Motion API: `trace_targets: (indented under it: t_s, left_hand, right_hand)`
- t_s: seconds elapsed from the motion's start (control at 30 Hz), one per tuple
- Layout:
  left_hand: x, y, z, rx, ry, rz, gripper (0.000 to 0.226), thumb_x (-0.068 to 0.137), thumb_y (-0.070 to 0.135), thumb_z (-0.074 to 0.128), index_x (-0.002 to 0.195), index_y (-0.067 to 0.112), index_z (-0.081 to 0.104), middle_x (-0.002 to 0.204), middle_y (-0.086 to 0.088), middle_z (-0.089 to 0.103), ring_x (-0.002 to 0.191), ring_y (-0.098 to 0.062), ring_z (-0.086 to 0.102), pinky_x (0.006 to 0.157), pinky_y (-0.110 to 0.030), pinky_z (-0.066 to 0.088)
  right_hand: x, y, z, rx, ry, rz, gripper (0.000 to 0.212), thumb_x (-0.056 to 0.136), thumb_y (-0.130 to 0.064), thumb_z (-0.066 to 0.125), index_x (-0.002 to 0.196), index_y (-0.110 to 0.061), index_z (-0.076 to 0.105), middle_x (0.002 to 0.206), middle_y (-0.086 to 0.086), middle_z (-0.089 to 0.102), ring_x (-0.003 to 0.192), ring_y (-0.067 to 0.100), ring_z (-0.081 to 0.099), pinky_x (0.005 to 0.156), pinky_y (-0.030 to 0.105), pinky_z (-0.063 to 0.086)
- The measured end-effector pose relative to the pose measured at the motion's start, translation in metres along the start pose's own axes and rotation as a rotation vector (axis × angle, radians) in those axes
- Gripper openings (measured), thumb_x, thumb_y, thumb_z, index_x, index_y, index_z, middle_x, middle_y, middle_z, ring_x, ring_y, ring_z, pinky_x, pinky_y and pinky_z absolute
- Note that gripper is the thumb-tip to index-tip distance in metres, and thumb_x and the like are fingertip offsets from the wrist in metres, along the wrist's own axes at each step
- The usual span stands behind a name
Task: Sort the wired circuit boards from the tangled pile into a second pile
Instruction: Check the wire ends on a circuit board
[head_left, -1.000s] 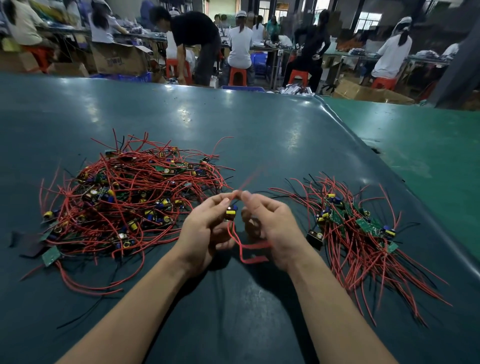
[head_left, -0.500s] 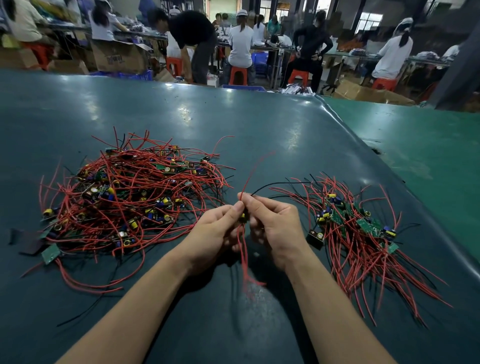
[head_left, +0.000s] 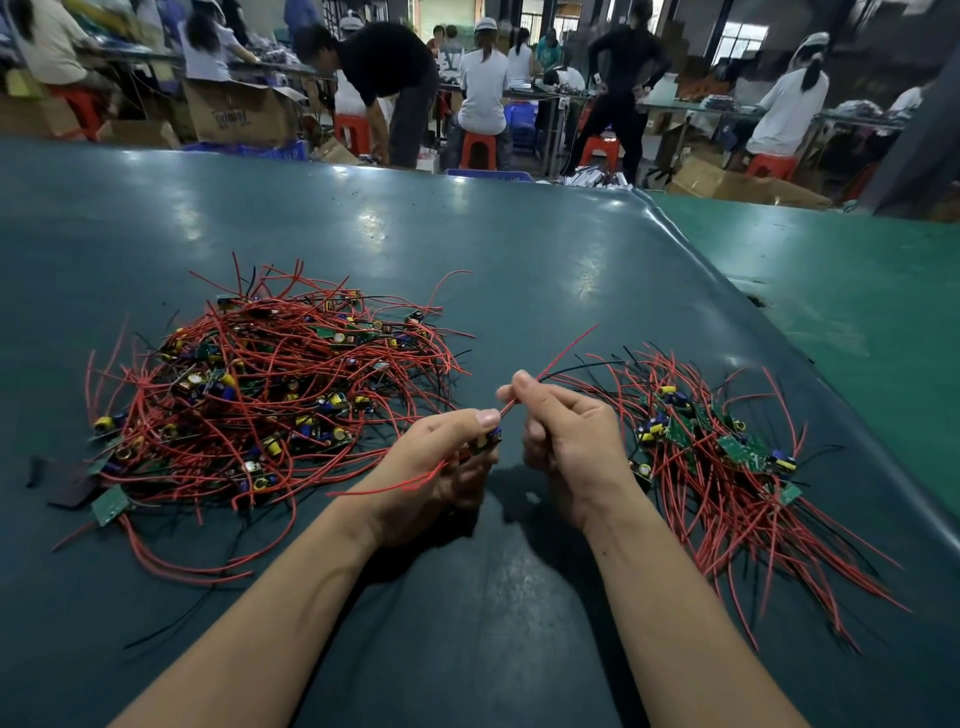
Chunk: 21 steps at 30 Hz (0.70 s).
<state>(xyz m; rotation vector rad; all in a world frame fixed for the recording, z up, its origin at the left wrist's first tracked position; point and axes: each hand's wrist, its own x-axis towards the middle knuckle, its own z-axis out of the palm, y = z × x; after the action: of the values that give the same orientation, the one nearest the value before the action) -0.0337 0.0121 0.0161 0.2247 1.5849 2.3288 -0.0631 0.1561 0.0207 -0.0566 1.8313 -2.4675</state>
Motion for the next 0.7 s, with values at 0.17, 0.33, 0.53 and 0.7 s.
trace_targets:
  t_s: [0.17,0.33,0.53,0.7]
  left_hand:
    - [0.0033,-0.0023,-0.0008,0.003,-0.054,0.020,0.030,0.071,0.034,0.067,0.055,0.021,0.046,0.049,0.000,0.028,0.046,-0.013,0.022,0.046,-0.022,0.025]
    - [0.0041,-0.0032,-0.0029,0.010,-0.080,0.026,0.030,0.071,0.029,0.067,0.057,0.017,0.044,0.054,-0.002,0.024,0.049,-0.014,0.020,0.047,-0.023,0.024]
    - [-0.0015,0.0000,0.0015,0.039,-0.126,0.034,0.027,0.069,0.025,0.067,0.055,0.017,0.045,0.051,-0.001,0.027,0.048,-0.014,0.021,0.048,-0.026,0.018]
    - [-0.0039,0.0018,0.0027,0.030,-0.144,0.039,0.027,0.068,0.023,0.066,0.054,0.016,0.044,0.050,0.000,0.024,0.055,-0.024,0.011,0.050,-0.028,0.016]
  right_hand:
    - [0.0037,-0.0042,-0.0032,0.134,0.180,-0.021,0.032,0.095,-0.023,0.061,0.071,-0.005,0.070,0.042,-0.004,0.036,0.034,0.008,0.026,0.037,0.018,0.022]
    - [0.0049,-0.0057,0.0019,0.341,0.183,0.109,0.037,0.100,-0.022,0.053,0.068,-0.005,0.060,0.041,-0.005,0.031,0.033,0.007,0.025,0.034,0.017,0.021]
    - [0.0054,-0.0077,-0.0008,0.434,0.176,0.222,0.043,0.101,-0.027,0.047,0.064,-0.007,0.053,0.037,-0.007,0.028,0.028,0.005,0.022,0.030,0.014,0.018]
    - [0.0086,-0.0090,-0.0071,0.522,0.215,0.254,0.039,0.103,-0.027,0.045,0.069,-0.009,0.053,0.038,-0.008,0.028,0.029,0.004,0.022,0.030,0.014,0.018]
